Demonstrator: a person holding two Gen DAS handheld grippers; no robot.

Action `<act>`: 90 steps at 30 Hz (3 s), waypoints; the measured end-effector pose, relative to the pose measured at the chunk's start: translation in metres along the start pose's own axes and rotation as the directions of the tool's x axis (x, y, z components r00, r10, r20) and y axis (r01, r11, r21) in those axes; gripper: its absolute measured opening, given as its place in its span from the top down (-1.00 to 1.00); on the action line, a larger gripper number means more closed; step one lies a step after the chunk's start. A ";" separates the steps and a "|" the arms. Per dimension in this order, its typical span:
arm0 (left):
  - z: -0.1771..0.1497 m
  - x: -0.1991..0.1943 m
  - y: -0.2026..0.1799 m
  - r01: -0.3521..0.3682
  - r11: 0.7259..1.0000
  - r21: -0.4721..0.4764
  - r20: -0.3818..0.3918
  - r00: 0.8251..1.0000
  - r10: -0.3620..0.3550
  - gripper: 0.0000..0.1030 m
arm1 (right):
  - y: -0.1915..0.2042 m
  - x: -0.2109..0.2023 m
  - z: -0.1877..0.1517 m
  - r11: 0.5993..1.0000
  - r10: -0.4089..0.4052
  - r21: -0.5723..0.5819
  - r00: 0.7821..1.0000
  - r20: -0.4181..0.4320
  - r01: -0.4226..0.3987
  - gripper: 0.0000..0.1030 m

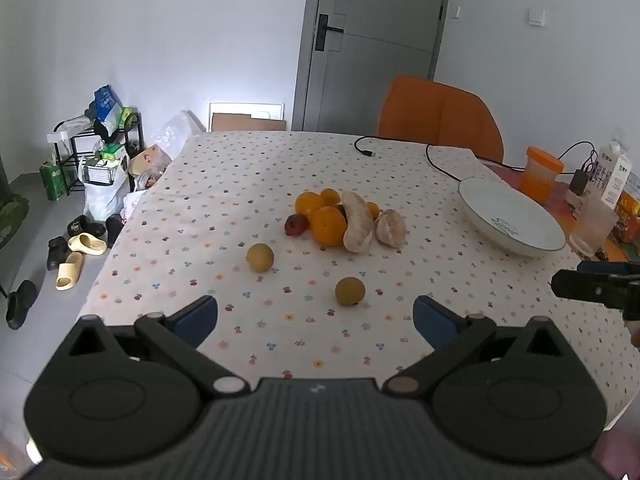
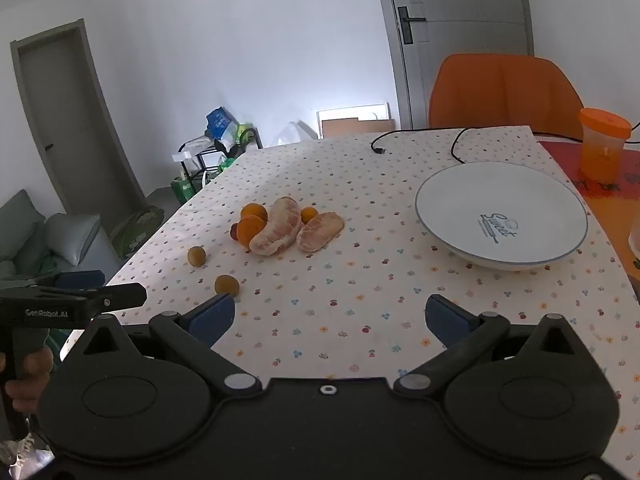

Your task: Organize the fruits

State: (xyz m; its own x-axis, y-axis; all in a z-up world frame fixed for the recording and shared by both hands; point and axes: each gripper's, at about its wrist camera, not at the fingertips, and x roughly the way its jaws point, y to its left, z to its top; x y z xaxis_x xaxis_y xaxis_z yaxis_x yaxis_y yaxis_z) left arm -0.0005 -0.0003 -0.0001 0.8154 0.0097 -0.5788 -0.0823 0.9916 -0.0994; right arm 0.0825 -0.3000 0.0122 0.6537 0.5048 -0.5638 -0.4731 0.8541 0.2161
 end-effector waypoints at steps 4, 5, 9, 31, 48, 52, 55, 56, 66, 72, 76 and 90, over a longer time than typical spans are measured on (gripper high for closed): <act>0.000 -0.001 -0.001 -0.002 1.000 0.003 -0.002 1.000 0.002 -1.00 | 0.002 0.001 0.000 1.000 -0.006 -0.011 1.000 0.005 0.007 -1.00; -0.001 -0.001 -0.002 -0.003 1.000 0.003 -0.003 1.000 0.003 -1.00 | 0.003 -0.001 0.000 1.000 -0.002 -0.017 1.000 0.009 0.002 -1.00; 0.000 0.000 0.000 0.003 1.000 -0.007 -0.010 1.000 -0.003 -1.00 | 0.003 -0.001 0.001 1.000 -0.007 -0.027 1.000 0.012 0.007 -1.00; 0.003 -0.002 -0.001 0.006 1.000 -0.010 -0.004 1.000 -0.006 -1.00 | 0.004 -0.002 0.002 0.999 -0.004 -0.034 1.000 0.008 0.004 -1.00; 0.000 0.001 -0.003 0.009 1.000 -0.005 -0.006 1.000 -0.009 -1.00 | 0.002 -0.001 0.000 1.000 -0.003 -0.030 1.000 0.002 0.003 -1.00; -0.001 0.001 -0.003 0.006 1.000 -0.007 -0.006 1.000 -0.006 -1.00 | 0.002 -0.001 0.001 1.000 -0.003 -0.030 1.000 0.001 0.003 -1.00; -0.001 0.001 -0.002 0.004 1.000 -0.005 -0.005 1.000 -0.004 -1.00 | 0.002 -0.001 0.001 1.000 0.000 -0.031 1.000 0.001 0.000 -1.00; -0.002 0.001 -0.002 0.006 1.000 -0.002 -0.004 1.000 -0.006 -1.00 | 0.002 -0.001 0.002 1.000 0.001 -0.031 1.000 0.001 -0.001 -1.00; -0.003 0.004 0.001 0.003 1.000 -0.005 -0.010 1.000 -0.003 -1.00 | 0.003 -0.001 0.001 1.000 0.003 -0.028 1.000 -0.003 -0.003 -1.00; -0.002 0.004 0.001 0.001 1.000 -0.004 -0.011 1.000 -0.001 -1.00 | 0.003 0.001 0.002 1.000 0.003 -0.028 1.000 -0.008 -0.003 -1.00; -0.002 0.004 0.000 0.000 1.000 -0.001 -0.009 1.000 0.000 -1.00 | 0.003 0.000 0.001 1.000 0.005 -0.029 1.000 0.005 -0.005 -1.00; 0.000 0.010 0.001 0.021 1.000 -0.012 0.016 1.000 -0.021 -1.00 | -0.002 0.005 0.005 1.000 0.026 -0.017 0.999 0.032 -0.026 -1.00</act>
State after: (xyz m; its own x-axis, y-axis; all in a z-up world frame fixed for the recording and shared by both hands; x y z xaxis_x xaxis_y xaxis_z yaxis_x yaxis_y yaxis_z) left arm 0.0080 0.0008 -0.0059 0.8261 -0.0089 -0.5635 -0.0720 0.9900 -0.1212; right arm 0.0903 -0.2987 0.0129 0.6595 0.5308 -0.5322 -0.5000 0.8385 0.2167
